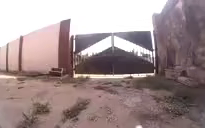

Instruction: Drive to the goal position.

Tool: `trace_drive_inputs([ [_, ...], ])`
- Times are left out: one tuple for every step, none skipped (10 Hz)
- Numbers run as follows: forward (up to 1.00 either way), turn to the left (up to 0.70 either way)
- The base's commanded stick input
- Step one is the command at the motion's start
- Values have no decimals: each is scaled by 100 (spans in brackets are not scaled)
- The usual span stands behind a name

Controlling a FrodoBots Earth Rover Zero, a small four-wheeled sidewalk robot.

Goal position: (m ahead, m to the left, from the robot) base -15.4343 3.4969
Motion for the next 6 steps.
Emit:
trace_drive_inputs([
  [0, 0],
  [0, 0],
  [0, 17],
  [0, 70],
  [0, 70],
  [0, 70],
])
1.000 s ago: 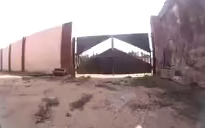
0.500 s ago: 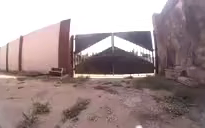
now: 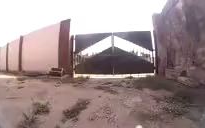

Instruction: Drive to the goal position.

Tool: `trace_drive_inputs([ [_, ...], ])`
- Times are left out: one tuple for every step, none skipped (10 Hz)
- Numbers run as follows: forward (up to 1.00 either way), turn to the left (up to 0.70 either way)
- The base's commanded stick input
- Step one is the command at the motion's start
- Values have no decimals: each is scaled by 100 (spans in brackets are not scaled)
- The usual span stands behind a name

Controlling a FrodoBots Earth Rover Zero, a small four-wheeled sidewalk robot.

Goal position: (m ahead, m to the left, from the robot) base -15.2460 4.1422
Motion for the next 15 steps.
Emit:
trace_drive_inputs([
  [0, 70],
  [0, 70],
  [0, 70],
  [0, 70],
  [0, 70],
  [0, 70],
  [0, 70],
  [0, 70],
  [0, 70],
  [0, 70],
  [0, 70],
  [0, 70],
  [0, 70],
  [0, 70],
  [0, 70],
])
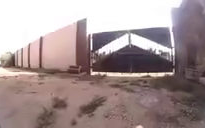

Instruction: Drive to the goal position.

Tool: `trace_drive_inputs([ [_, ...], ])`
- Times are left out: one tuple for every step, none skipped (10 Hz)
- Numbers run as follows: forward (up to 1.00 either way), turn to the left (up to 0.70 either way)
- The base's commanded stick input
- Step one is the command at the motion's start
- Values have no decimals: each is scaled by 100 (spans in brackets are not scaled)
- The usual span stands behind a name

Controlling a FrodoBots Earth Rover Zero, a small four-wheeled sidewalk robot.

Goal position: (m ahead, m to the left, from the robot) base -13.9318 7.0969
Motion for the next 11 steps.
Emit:
trace_drive_inputs([
  [0, 70],
  [0, 70],
  [0, 70],
  [0, 70],
  [0, 70],
  [0, 70],
  [0, 70],
  [61, 42],
  [60, 59],
  [58, 58],
  [58, 58],
])
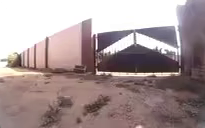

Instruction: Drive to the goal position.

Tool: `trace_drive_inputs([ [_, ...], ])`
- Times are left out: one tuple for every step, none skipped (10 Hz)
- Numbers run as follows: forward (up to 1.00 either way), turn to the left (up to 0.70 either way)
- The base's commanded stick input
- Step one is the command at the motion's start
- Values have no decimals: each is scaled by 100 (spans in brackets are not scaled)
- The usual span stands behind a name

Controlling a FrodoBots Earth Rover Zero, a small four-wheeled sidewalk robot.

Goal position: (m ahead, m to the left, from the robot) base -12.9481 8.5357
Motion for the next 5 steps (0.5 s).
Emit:
trace_drive_inputs([
  [60, 44],
  [61, 30],
  [61, 30],
  [61, 30],
  [61, 30],
])
